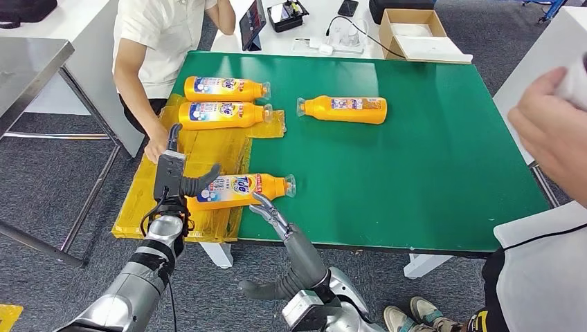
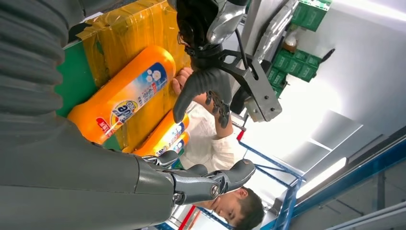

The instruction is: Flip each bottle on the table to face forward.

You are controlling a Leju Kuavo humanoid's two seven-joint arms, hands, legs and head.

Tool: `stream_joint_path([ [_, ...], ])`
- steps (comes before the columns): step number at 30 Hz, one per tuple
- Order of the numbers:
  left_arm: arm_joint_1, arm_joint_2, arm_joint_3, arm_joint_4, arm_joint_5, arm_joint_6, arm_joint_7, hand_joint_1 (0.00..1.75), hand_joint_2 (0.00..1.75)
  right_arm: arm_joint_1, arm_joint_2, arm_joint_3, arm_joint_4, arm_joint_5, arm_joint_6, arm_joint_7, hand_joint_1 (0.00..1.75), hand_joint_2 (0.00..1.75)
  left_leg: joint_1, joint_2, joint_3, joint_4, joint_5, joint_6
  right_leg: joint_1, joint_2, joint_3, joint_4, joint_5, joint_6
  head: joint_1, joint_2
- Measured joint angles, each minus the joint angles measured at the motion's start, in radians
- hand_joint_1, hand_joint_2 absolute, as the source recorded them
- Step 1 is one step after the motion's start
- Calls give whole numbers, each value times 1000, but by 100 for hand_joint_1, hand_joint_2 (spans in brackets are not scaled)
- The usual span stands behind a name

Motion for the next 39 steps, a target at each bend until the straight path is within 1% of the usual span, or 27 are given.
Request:
stream_joint_path([
  [2, 8, 0, 0, -18, 18, 0, -5, 0, 175, -1, 0, 1, 1, 1, -2, 0, 0, 175, 0, 0, 0, 0, 0, 0, 0, 0, 0, 0, 0, 0, 0, 0],
  [4, 22, 0, 1, -47, 68, -23, -10, 0, 175, -1, -1, 3, 1, 1, -9, 0, 0, 175, 0, 0, 0, 0, 0, 0, 0, 0, 0, 0, 0, 0, 0, 0],
  [9, 91, -12, 2, -170, 279, -163, 6, 0, 175, 1, -10, 9, -7, -2, -77, -1, 0, 175, 0, 0, 0, 0, 0, 0, 0, 0, -1, 0, 0, 0, 0, 0],
  [13, 175, -20, -1, -291, 400, -245, 24, 0, 175, 22, -23, -1, -30, 9, -158, -1, 0, 175, 0, 1, 0, 0, -1, 0, 0, 0, -1, 0, 0, 0, 0, 0],
  [16, 228, -24, -6, -367, 425, -255, 32, 0, 175, 35, -38, -10, -49, 9, -171, -2, 0, 175, 0, 1, -1, 0, -1, 0, 0, 0, -1, -1, 0, 0, 0, 0],
  [21, 258, -25, -11, -424, 439, -254, 38, 0, 175, 42, -47, -13, -62, 15, -178, -2, 0, 175, 0, 1, 0, 0, -1, 0, 0, 0, -1, 0, 0, 0, 0, 0],
  [24, 287, -24, -23, -464, 447, -259, 26, 0, 175, 60, -50, -39, -68, 35, -231, 0, 0, 175, 0, 1, 0, 0, -1, 0, 0, 0, -1, 0, 0, 0, 0, 0],
  [27, 374, -15, -60, -565, 398, -241, -3, 0, 175, 103, -69, -131, -79, 88, -303, 15, 0, 175, -1, 1, 0, 0, -1, 0, 0, 0, -1, -1, 0, 0, 0, 0],
  [31, 483, 9, -133, -698, 260, -181, -37, 0, 175, 154, -118, -314, -69, 185, -336, 27, 0, 175, -1, -1, -2, 0, -2, 1, -1, 0, -2, -3, -1, 1, 0, 0],
  [35, 537, 27, -195, -778, 165, -143, -57, 0, 175, 159, -171, -469, -9, 299, -348, 54, 0, 175, -3, -1, -2, 0, -3, 2, -2, 0, -1, -3, 0, 1, 0, 0],
  [39, 560, 39, -233, -817, 124, -126, -64, 0, 175, 134, -220, -554, 65, 391, -322, 106, 0, 175, -3, 0, -1, 0, -3, 2, -2, 0, -1, -3, 0, 1, 0, 0],
])
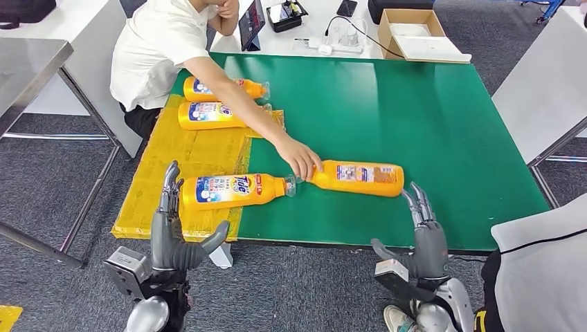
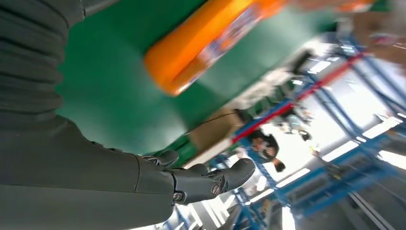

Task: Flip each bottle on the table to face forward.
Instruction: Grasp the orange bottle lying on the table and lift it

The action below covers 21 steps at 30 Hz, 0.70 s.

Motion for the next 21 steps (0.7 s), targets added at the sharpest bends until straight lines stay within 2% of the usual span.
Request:
stream_joint_path([
  [7, 11, 3, -30, -31, -47, 23, -4, 0, 175, -85, -56, -31, 129, 133, 36, 121, 0, 175, 1, 1, 1, 0, 1, 0, 0, 0, 0, 1, 0, 0, 0, 0],
  [12, 13, 3, -44, -38, -63, 39, -5, 0, 175, -148, -79, -28, 216, 169, 80, 187, 0, 175, 0, 1, 1, 0, 1, 0, 0, 0, 0, 1, 0, 0, 0, 0],
  [21, -4, 3, -65, -32, -61, 38, -4, 0, 175, -268, -81, -18, 376, 159, 125, 190, 0, 175, 0, 1, 0, 0, 1, 0, 0, 0, 0, 1, 0, 0, 0, 0],
])
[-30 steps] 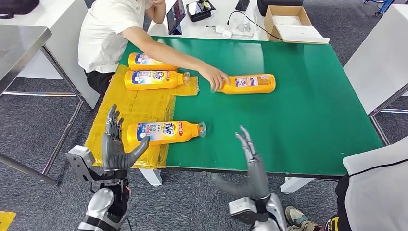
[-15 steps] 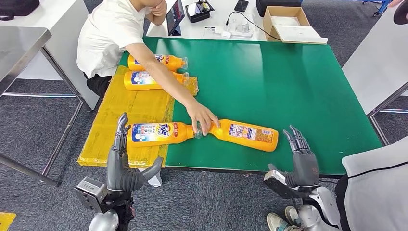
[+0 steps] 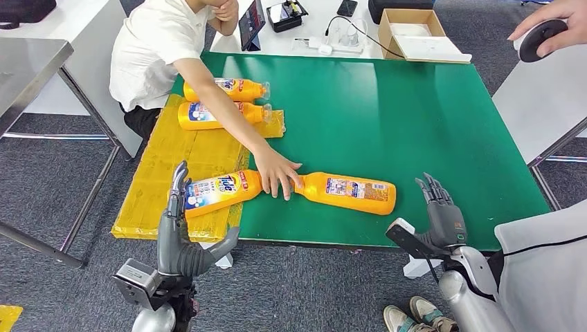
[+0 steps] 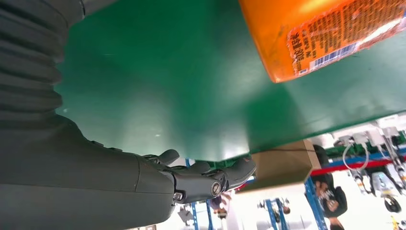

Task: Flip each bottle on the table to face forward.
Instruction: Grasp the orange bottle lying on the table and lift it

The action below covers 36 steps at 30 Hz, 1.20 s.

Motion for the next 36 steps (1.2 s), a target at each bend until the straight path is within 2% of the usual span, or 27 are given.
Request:
stream_joint_path([
  [6, -37, -3, -13, 25, 17, -11, 3, 0, 175, -102, 33, 20, 125, -6, 9, -10, 0, 175, 0, 0, 1, 0, 1, 0, 0, 0, 0, 0, 0, 0, 0, 0],
  [25, -96, -17, -63, 96, 49, -45, 4, 0, 175, -258, 140, 103, 329, 9, 59, -4, 0, 175, 0, 0, 0, 0, 1, 0, 0, 0, 0, 1, 0, 0, 0, 0],
  [30, -114, -19, -79, 114, 62, -52, 0, 0, 175, -296, 161, 127, 374, 4, 146, 29, 0, 175, 0, 0, 0, 0, 1, 0, 0, 0, 0, 1, 0, 0, 0, 0],
  [36, -132, -20, -95, 137, 76, -52, -1, 0, 175, -382, 173, 179, 454, 17, 340, 197, 0, 175, 0, 0, 1, 0, 2, 0, 0, 0, 0, 1, 0, 0, 0, 0],
])
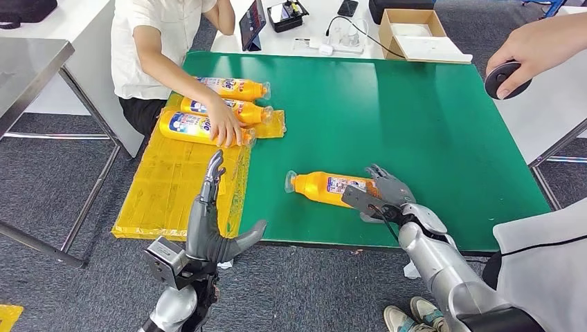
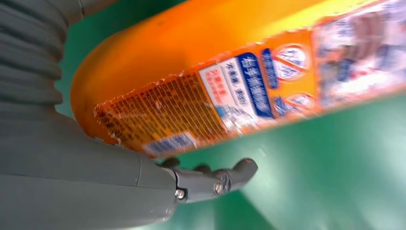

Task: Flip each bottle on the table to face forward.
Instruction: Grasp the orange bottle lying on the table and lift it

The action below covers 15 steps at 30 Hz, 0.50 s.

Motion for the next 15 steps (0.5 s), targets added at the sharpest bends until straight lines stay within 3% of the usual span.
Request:
stream_joint_path([
  [4, -9, 0, -8, 16, 5, 0, 0, 0, 175, -45, 0, 27, 38, 3, 103, 80, 3, 175, 0, 0, 1, 0, 0, 0, 0, 0, 1, 0, 0, 0, 0, 0],
  [5, -11, 0, -9, 20, 5, 0, 0, 0, 175, -51, -1, 31, 46, 3, 111, 86, 38, 175, 0, 0, 1, 0, 0, 0, 0, 0, 1, 0, 0, 0, 0, 0],
  [8, -18, 0, -11, 30, 5, 1, 0, 0, 175, -66, -1, 39, 66, -8, 148, 123, 163, 175, 0, 1, 2, 0, 0, 0, 0, 0, 1, 0, 0, 0, 0, 0],
  [10, -24, -1, -14, 39, 6, 3, 0, 0, 175, -77, 0, 42, 78, -15, 176, 163, 175, 175, 0, 0, 3, 0, 0, 0, 0, 0, 2, 0, 0, 0, 0, 0],
  [15, -42, -12, -17, 64, 8, 11, 0, 0, 175, -106, 3, 48, 102, -13, 236, 259, 175, 175, 0, 0, 7, 0, 0, 0, 1, 0, 6, -1, 0, 0, 0, 0],
])
